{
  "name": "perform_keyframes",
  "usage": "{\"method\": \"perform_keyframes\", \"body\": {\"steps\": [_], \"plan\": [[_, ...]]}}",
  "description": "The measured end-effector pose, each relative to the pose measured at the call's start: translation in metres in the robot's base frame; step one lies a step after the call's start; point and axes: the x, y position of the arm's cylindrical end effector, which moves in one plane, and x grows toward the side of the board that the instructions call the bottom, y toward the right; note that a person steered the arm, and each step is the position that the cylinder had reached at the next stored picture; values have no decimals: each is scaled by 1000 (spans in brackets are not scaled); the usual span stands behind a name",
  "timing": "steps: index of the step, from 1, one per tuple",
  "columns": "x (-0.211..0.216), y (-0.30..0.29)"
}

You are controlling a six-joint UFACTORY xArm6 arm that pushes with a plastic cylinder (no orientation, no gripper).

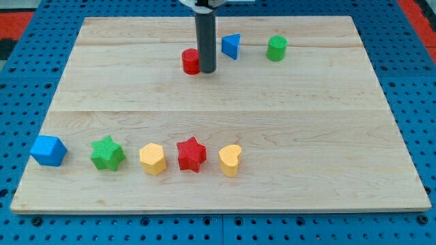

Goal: Slide the yellow heart below the red circle

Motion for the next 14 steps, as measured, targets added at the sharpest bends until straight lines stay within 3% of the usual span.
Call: {"method": "perform_keyframes", "body": {"steps": [2,3,5,6,8,9,11,12,14], "plan": [[-13,-35],[4,-8],[96,66],[117,68],[212,47],[225,34],[241,96],[283,68],[281,21]]}}
